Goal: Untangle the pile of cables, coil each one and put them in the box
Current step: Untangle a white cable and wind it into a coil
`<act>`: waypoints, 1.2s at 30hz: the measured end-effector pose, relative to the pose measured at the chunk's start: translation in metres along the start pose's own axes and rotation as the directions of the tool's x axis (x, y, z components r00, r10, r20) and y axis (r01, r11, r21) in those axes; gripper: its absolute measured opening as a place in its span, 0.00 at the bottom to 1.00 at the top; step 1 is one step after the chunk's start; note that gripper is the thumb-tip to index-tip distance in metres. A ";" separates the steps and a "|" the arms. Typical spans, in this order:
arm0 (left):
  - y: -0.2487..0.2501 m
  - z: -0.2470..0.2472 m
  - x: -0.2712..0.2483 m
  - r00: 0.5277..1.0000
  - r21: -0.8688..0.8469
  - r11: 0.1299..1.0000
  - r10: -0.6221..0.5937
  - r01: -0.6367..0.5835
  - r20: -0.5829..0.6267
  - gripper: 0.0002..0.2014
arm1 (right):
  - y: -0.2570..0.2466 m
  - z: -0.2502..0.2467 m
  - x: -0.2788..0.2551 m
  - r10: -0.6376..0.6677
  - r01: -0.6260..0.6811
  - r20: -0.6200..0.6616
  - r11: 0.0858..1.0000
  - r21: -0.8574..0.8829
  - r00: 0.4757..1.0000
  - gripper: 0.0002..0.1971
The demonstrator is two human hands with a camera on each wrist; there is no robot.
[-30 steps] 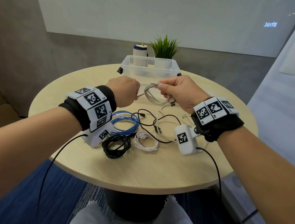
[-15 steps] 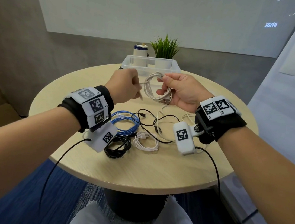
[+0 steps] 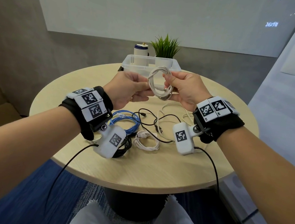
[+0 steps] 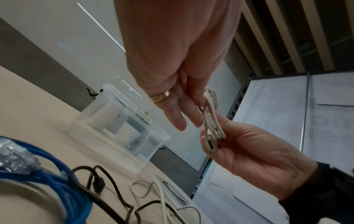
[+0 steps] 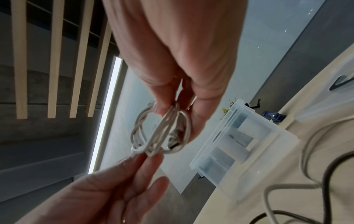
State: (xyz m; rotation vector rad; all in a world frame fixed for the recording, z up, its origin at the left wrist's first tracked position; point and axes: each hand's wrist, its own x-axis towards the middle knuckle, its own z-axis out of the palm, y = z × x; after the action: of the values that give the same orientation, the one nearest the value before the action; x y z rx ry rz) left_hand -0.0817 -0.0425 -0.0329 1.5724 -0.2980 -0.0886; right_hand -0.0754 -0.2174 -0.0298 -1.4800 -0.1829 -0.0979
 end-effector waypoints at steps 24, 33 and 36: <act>0.005 0.022 0.003 0.998 -0.100 0.994 0.048 -0.051 -0.031 0.11 | 0.002 -0.002 -0.003 -0.048 0.015 0.144 0.976 0.218 0.988 0.08; 0.008 0.015 -0.002 0.996 -0.122 0.991 0.067 -0.060 0.052 0.09 | 0.002 -0.003 -0.009 -0.092 0.025 0.196 0.948 0.319 0.976 0.07; 0.008 0.014 -0.001 0.996 -0.116 0.992 0.062 -0.056 0.056 0.09 | 0.002 -0.005 -0.009 -0.078 0.016 0.201 0.957 0.289 0.976 0.08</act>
State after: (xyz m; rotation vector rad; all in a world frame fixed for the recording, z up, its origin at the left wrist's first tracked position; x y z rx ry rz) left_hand -0.0870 -0.0561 -0.0250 1.4483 -0.3795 -0.1046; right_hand -0.0834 -0.2226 -0.0336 -1.1943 -0.3890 0.0468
